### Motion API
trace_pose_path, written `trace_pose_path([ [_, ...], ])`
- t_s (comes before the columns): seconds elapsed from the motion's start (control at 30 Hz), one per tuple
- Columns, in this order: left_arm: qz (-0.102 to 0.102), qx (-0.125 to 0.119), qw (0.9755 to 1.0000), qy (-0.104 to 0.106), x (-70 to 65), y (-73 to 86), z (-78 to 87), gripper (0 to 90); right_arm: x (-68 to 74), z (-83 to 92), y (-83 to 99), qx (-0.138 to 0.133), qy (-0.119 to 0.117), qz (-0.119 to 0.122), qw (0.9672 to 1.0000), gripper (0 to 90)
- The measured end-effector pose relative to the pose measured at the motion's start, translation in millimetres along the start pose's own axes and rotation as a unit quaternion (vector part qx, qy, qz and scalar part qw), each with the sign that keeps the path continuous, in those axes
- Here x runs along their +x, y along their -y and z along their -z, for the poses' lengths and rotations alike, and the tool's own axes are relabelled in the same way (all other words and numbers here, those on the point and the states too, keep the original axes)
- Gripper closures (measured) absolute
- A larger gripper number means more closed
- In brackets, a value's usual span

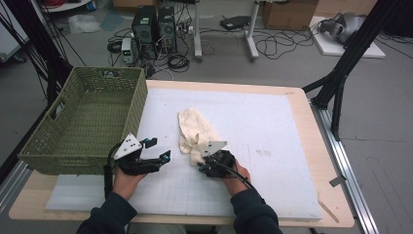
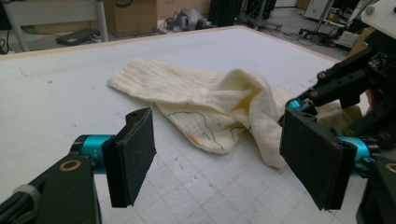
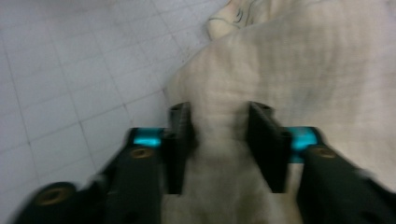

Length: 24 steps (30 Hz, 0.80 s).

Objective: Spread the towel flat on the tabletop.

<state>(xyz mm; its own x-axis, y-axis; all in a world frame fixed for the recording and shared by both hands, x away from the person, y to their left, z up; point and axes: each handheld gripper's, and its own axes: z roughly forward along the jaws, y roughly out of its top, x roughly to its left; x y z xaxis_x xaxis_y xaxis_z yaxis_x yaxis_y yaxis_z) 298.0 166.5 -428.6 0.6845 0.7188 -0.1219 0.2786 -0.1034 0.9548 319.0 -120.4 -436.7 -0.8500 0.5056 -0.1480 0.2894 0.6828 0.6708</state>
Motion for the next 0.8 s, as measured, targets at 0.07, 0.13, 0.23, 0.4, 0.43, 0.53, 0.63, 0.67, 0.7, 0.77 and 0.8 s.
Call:
trace_pose_path([
  [0.07,0.000,0.000,1.0000,-0.001,0.9,0.3,0.6,27.3,-1.6,4.0,-1.3,-0.003,-0.004,-0.010,0.9999,81.9],
  [0.13,0.000,0.001,1.0000,-0.002,1.8,0.5,1.2,27.8,-2.7,12.4,-1.5,-0.017,-0.010,-0.021,0.9996,82.5],
  [0.23,0.003,0.001,1.0000,-0.003,2.2,1.1,1.2,28.0,-9.1,30.8,0.4,-0.062,-0.028,-0.052,0.9964,82.1],
  [0.4,0.001,0.003,1.0000,0.001,0.1,1.3,0.0,28.4,-26.3,67.1,11.9,-0.114,-0.025,-0.112,0.9868,81.6],
  [0.43,-0.001,0.004,1.0000,0.004,-0.6,1.5,-0.7,28.9,-28.4,71.9,14.2,-0.121,-0.025,-0.121,0.9849,81.3],
  [0.53,-0.002,0.008,0.9999,0.006,-2.0,2.0,-2.5,29.4,-35.9,88.1,25.6,-0.128,-0.017,-0.147,0.9807,80.1],
  [0.63,-0.004,0.009,0.9999,0.009,-3.1,2.1,-3.6,29.9,-41.0,92.0,39.5,-0.109,-0.032,-0.176,0.9777,77.5],
  [0.67,-0.004,0.009,0.9999,0.009,-3.4,2.1,-3.9,30.2,-41.0,92.1,44.1,-0.104,-0.029,-0.176,0.9785,76.2],
  [0.7,-0.004,0.010,0.9999,0.010,-3.5,2.2,-4.2,30.3,-40.9,91.9,48.5,-0.094,-0.023,-0.174,0.9800,73.6],
  [0.77,-0.005,0.013,0.9998,0.011,-3.9,2.6,-5.0,30.4,-40.2,92.4,56.3,-0.069,0.013,-0.162,0.9843,71.6],
  [0.8,-0.004,0.014,0.9998,0.011,-4.3,2.9,-5.5,30.4,-41.1,92.9,59.6,-0.064,0.027,-0.156,0.9854,70.9],
])
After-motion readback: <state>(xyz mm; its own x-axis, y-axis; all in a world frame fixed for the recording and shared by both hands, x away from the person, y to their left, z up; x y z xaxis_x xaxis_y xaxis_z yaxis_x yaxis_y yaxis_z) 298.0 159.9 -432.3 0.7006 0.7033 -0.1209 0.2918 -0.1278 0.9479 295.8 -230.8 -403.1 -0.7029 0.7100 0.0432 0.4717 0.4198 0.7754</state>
